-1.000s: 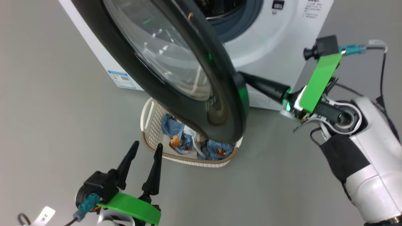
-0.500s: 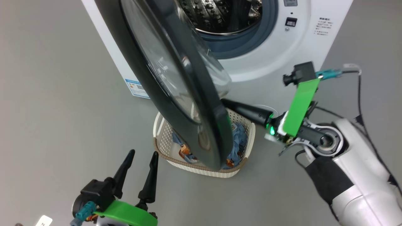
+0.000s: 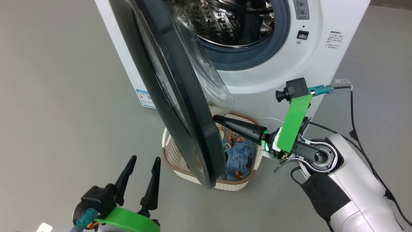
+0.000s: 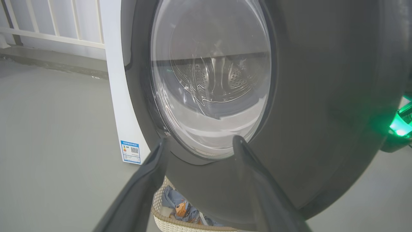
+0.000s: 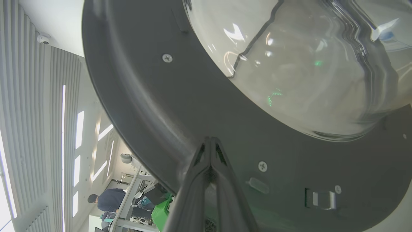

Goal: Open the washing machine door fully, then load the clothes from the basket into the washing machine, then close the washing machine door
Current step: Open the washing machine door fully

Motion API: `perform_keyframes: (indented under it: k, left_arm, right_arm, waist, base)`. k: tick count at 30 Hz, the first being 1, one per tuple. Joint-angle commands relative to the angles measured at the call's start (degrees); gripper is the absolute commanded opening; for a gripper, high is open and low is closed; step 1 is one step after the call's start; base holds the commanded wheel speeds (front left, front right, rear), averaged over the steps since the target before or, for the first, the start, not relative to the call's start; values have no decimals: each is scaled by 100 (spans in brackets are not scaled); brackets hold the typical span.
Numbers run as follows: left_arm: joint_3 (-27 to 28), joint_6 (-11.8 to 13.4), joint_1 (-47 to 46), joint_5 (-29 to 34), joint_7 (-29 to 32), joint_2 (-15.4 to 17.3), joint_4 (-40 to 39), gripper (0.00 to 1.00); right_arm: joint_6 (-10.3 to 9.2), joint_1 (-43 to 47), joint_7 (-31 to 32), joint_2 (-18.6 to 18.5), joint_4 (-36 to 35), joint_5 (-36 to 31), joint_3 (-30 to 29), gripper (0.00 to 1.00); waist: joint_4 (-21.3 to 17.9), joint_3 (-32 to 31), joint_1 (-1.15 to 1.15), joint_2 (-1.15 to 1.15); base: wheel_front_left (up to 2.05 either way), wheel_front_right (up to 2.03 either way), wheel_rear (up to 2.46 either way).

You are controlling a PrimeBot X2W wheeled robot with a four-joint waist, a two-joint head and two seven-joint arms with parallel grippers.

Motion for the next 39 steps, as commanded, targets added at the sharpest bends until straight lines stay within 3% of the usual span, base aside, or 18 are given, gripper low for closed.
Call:
perform_keyframes:
  k: [1, 5, 6, 9, 10, 11, 28, 39]
  left_arm:
    - [211, -15, -18, 29, -37, 65, -114, 100]
    - [221, -15, 58, -7, -37, 106, -96, 100]
    - [228, -15, 79, -8, -37, 118, -96, 100]
    - [231, -15, 135, -3, -37, 180, -94, 100]
    - [230, -15, 154, 3, -37, 209, -94, 100]
    - [238, -15, 169, 4, -37, 233, -95, 100]
    - [696, -15, 625, -137, -37, 427, -322, 100]
    - [959, -15, 782, -163, -37, 396, -407, 100]
  right_arm:
    - [9, 123, -43, 159, -164, -2, 46, 0]
    - [9, 264, -196, 116, -164, -78, 16, 4]
    - [9, 307, -238, 102, -169, -90, 6, 26]
    - [9, 460, -326, 44, -206, -107, -10, 52]
    - [9, 514, -370, 22, -224, -116, -21, 94]
    - [9, 569, -412, 1, -241, -119, -35, 100]
    - [9, 1590, -1280, -505, -450, -180, -309, 100]
    - [9, 2246, -2102, -1117, -429, -588, -384, 100]
  waist:
    - [-37, -34, 0, 0]
    - [-155, -137, 0, 0]
    - [-191, -166, 0, 0]
    - [-317, -271, 0, 0]
    - [-367, -301, 0, 0]
    - [-416, -332, 0, 0]
    - [-1266, -657, 0, 0]
    - [-1486, -666, 0, 0]
  base:
    - [0, 0, 0]
    - [0, 0, 0]
    - [0, 0, 0]
    - [0, 0, 0]
    - [0, 0, 0]
    - [0, 0, 0]
    - [0, 0, 0]
    - [0, 0, 0]
